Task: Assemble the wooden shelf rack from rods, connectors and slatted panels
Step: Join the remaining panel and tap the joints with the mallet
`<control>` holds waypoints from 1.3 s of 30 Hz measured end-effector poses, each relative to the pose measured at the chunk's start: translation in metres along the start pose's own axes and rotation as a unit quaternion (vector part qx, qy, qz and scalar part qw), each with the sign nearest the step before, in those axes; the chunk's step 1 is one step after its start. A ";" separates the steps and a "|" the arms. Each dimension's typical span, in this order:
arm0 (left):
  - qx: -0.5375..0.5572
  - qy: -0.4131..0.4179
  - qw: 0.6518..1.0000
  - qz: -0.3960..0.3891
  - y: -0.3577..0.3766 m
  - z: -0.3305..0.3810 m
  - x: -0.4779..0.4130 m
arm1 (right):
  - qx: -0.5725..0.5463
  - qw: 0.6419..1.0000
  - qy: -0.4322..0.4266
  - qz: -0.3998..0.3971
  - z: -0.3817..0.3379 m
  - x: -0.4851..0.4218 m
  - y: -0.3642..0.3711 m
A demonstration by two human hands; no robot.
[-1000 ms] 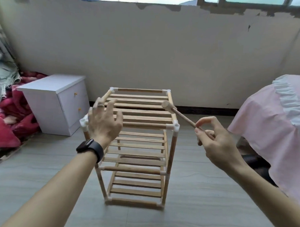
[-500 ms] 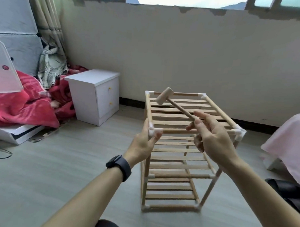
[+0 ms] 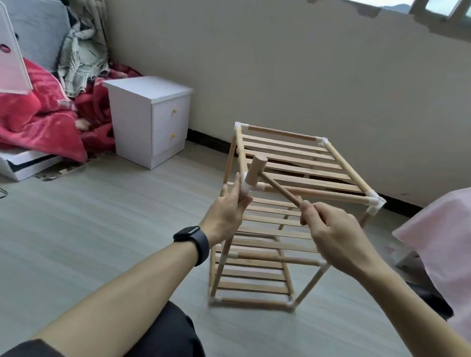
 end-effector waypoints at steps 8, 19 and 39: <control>-0.017 0.001 1.000 -0.020 -0.003 0.000 0.001 | 0.023 0.995 -0.085 0.040 -0.014 -0.009 -0.011; -0.038 0.001 0.999 -0.015 -0.003 -0.001 0.002 | 0.126 0.990 -0.040 -0.043 -0.009 -0.010 -0.001; -0.280 0.050 0.957 0.060 -0.064 -0.045 -0.050 | 0.082 0.972 -0.105 0.195 0.032 -0.038 0.026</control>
Point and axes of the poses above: each hand's wrist, its own x-axis away from the middle knuckle, its own y-axis out of the palm, z = x × y, the point moved 1 cm from there along -x, towards the middle knuckle, and after that the axes turned 15 degrees about -x, right-handed, at the moved point
